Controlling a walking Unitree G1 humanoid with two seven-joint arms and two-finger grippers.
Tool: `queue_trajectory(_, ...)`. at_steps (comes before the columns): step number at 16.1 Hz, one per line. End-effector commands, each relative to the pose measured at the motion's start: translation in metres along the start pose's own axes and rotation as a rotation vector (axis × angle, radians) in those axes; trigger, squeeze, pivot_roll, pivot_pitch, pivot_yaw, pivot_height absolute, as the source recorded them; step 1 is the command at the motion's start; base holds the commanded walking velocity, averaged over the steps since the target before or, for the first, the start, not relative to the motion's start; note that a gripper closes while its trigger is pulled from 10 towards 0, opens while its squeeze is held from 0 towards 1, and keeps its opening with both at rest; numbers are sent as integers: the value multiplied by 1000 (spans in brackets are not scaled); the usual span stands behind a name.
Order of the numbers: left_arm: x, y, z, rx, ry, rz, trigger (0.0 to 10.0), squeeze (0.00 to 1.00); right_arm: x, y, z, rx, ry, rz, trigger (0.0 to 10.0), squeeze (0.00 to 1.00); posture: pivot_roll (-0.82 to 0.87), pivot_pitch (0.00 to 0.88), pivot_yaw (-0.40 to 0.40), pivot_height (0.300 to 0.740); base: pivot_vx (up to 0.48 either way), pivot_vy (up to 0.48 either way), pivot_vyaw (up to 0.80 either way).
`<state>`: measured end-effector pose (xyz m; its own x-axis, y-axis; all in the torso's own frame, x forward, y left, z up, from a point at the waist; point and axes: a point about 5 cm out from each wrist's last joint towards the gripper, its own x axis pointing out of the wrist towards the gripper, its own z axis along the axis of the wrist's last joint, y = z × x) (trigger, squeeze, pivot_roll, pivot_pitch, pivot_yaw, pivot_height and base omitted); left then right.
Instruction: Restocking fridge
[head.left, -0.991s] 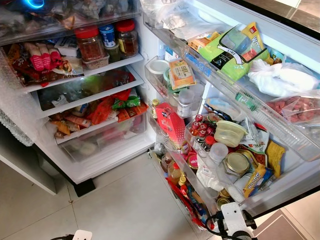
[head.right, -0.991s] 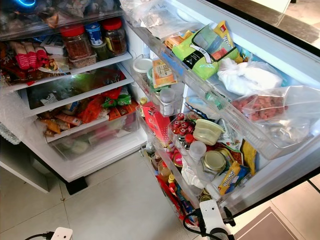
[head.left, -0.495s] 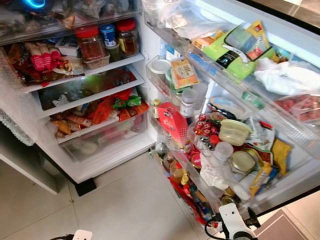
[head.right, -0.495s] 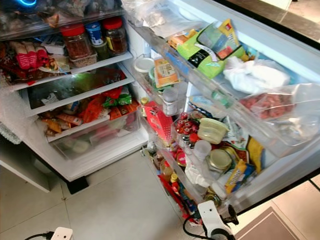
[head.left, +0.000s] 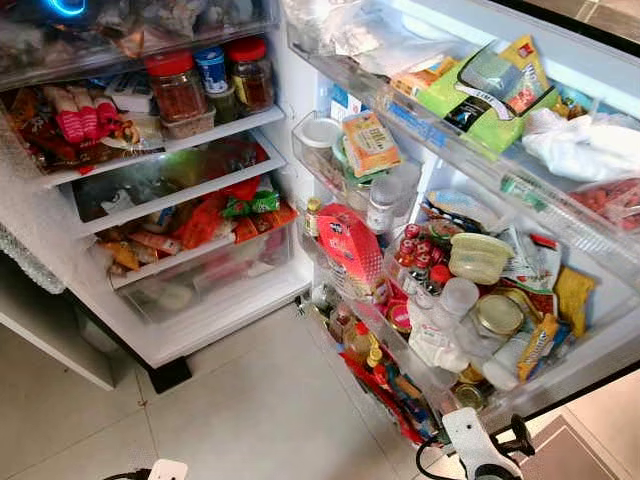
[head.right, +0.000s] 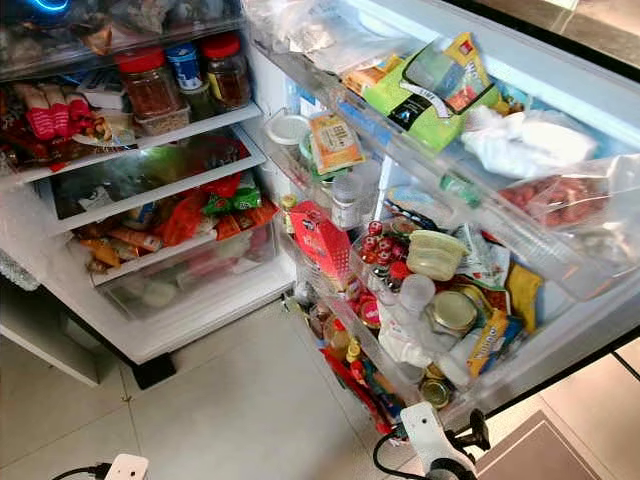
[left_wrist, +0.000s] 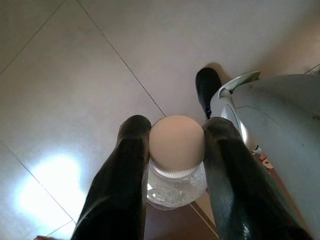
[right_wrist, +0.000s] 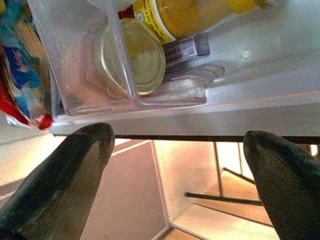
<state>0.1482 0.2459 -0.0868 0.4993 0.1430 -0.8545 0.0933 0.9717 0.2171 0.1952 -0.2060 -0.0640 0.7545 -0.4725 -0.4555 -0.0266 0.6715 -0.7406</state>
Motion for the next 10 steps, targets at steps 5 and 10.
queue_trajectory(5, -3, 1, -10, 26, -7, 30, 10000, 0, -3, 10, -5, 169, 80, 161, 10000, 0, 65, 121, -7, 740, 0, 0, 0)
queue_trajectory(10, -9, 29, 15, -120, -258, 260, 10000, 0, -6, 23, -6, 328, 152, 409, 10000, 0, 65, 115, 11, 740, 0, 0, 0)
